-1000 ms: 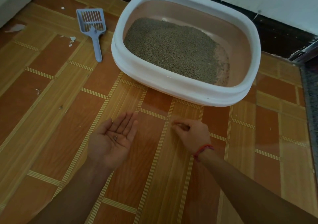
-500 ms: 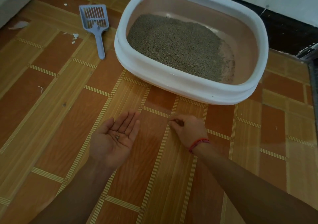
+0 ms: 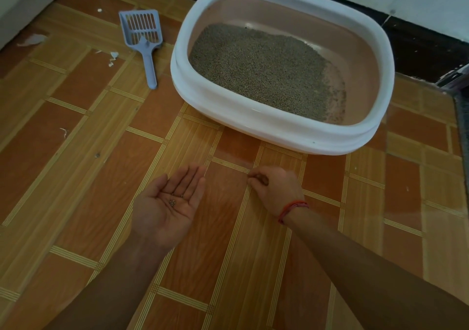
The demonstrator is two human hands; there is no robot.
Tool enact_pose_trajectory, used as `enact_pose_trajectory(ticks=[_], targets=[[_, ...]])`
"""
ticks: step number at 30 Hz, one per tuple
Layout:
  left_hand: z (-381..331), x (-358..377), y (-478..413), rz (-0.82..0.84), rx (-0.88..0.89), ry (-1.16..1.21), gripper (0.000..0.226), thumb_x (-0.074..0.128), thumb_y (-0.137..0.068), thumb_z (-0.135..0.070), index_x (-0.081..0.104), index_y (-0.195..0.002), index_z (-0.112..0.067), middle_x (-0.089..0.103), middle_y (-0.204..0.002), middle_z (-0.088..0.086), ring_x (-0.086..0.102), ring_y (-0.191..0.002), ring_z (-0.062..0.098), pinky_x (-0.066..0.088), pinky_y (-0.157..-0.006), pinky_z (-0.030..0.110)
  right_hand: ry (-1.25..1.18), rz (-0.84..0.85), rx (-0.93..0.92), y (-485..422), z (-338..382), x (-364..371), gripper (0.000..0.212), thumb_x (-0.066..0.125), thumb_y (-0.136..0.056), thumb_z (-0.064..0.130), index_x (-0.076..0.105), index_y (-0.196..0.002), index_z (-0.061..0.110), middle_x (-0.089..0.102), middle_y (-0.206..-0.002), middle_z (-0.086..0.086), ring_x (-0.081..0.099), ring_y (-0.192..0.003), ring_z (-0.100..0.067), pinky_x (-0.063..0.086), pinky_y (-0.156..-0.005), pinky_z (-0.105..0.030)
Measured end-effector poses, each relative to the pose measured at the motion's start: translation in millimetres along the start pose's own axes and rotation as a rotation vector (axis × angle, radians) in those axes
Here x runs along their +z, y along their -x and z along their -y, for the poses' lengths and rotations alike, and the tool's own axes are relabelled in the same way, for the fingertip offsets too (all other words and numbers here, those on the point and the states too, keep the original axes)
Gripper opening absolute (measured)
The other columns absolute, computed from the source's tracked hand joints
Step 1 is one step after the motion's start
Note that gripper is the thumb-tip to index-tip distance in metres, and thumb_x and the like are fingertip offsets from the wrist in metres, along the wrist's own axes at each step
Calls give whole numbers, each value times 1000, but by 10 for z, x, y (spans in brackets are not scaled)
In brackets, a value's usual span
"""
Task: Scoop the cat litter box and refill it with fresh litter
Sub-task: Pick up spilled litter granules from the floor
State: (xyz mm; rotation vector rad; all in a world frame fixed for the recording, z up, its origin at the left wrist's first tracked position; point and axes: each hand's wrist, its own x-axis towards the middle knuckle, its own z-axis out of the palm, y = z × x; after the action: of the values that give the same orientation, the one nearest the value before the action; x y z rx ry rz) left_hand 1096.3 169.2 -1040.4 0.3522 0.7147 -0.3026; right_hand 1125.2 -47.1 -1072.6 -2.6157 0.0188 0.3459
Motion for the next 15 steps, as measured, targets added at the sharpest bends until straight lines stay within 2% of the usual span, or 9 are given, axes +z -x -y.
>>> enact_pose_trajectory(ticks=[7,15], targets=[[7,2,-1,-2,0,-5,48,40,-99,-23,77,-83,4,72,-113,17,69,-108,31,55,-91,44,86,24,-35,-74,67,9,20,54,-95,38,71,-104,32,69,-100,9,62,-90,-11,53,-77,-27],[21,0,-8,-1,1,4,51,38,-101,-24,77,-84,5,72,-111,18,69,-107,31,55,-91,45,170,45,-71,-50,81,72,21,43,-98,33,62,-101,24,65,-86,4,60,-75,-13,53,-69,-33]])
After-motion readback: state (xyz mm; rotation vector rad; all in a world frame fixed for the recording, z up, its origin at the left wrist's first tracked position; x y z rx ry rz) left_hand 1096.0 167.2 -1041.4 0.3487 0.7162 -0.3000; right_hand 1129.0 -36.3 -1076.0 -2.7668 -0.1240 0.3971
